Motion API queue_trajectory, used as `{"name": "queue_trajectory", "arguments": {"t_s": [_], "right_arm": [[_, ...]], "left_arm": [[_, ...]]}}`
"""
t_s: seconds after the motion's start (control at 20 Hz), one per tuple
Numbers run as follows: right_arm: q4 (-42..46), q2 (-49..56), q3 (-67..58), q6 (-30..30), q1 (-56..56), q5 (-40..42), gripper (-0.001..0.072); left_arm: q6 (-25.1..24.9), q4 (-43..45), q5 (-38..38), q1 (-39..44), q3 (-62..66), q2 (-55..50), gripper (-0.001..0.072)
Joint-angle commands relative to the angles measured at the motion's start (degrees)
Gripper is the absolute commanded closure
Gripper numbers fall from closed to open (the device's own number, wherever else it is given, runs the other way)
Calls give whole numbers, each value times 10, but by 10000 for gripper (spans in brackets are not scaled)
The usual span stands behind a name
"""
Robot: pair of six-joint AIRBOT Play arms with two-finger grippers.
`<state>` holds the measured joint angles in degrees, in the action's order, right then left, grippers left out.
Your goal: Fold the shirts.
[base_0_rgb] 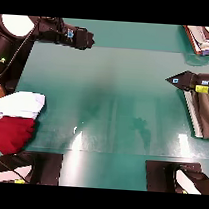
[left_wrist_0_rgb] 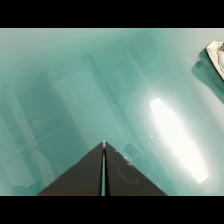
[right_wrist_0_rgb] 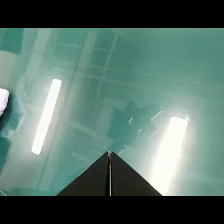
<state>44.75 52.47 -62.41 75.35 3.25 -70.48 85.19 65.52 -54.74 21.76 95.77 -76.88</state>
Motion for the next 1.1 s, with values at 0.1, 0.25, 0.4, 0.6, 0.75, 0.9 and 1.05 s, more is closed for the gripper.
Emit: {"name": "queue_trajectory", "arguments": {"t_s": [0.1, 0.25, 0.4, 0.6, 0.75, 0.9, 1.05], "right_arm": [[0, 0, 0, 0, 2, 3, 697], [0, 0, 0, 0, 2, 3, 697], [0, 0, 0, 0, 2, -4, 697], [0, 0, 0, 0, 2, -30, 697], [0, 0, 0, 0, 2, -32, 697], [0, 0, 0, 0, 2, -32, 697], [-1, 0, 0, 0, 2, -32, 697]], "left_arm": [[-1, 0, 4, 0, 0, 0, 683], [-1, 0, 4, 0, 0, 0, 683], [-1, 0, 4, 0, 0, 0, 683], [-1, 0, 4, 0, 0, 0, 683], [6, 3, -4, -10, 3, 3, 683], [3, 61, -113, -70, -2, 48, 683], [4, 162, -186, -166, -55, 132, 683]]}}
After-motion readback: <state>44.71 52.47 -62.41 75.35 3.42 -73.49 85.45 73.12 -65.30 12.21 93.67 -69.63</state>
